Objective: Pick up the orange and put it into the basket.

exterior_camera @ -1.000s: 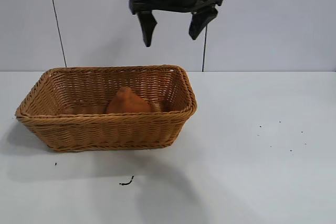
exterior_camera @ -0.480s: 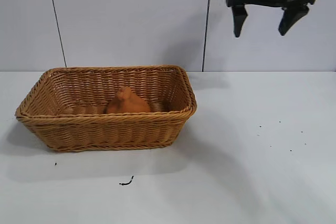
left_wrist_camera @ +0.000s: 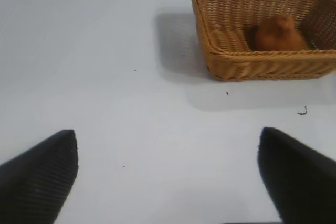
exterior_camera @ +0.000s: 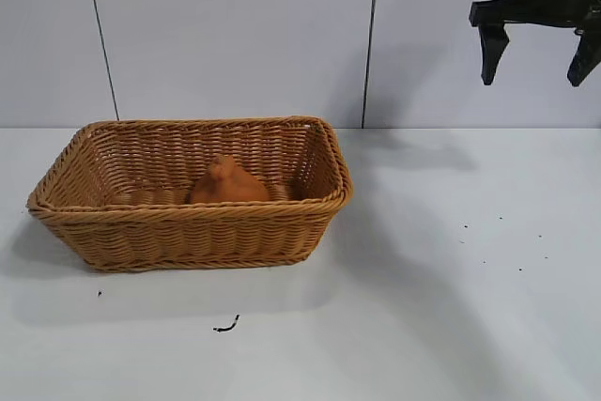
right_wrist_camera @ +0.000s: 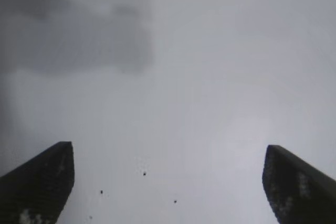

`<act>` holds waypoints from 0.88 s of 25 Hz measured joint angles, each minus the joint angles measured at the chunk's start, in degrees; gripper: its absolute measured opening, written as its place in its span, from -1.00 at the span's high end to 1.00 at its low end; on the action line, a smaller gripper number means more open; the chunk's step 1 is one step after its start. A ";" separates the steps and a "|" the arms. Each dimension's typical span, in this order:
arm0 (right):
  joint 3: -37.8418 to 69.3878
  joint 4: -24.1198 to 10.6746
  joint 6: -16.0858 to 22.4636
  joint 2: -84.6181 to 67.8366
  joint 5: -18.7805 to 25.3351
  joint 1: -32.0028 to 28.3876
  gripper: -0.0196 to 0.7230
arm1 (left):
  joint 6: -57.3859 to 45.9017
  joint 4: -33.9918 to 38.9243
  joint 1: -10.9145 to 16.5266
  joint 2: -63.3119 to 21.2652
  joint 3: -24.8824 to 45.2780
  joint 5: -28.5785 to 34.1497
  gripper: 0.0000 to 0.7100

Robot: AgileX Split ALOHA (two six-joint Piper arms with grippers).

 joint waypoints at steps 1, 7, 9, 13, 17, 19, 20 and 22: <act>4.04 0.05 0.00 -3.33 -0.05 0.00 -0.86 | 0.00 0.00 0.00 0.00 0.00 0.00 -0.88; 22.60 0.62 -1.21 -23.85 0.05 0.00 -0.86 | 0.00 0.00 0.00 0.00 0.00 0.00 -0.88; 28.86 1.39 -1.27 -31.79 0.11 0.00 -0.86 | 0.00 0.00 0.00 0.00 0.00 0.00 -0.88; 40.05 2.46 -1.27 -45.50 0.17 0.00 -0.86 | 0.00 0.00 0.00 0.00 0.00 0.00 -0.88; 49.33 2.76 -1.27 -57.65 -1.19 0.00 -0.86 | 0.00 0.00 0.00 0.00 0.00 0.00 -0.88; 53.86 2.76 -1.35 -64.15 -3.11 0.00 -0.86 | 0.00 0.00 0.00 0.00 0.00 0.00 -0.88; 56.07 2.76 -1.55 -67.40 -4.26 0.00 -0.86 | 0.00 0.00 0.00 0.00 0.00 0.00 -0.88; 60.28 2.88 -2.75 -73.94 -6.21 0.00 -0.86 | 0.00 0.00 0.00 0.00 0.00 0.00 -0.88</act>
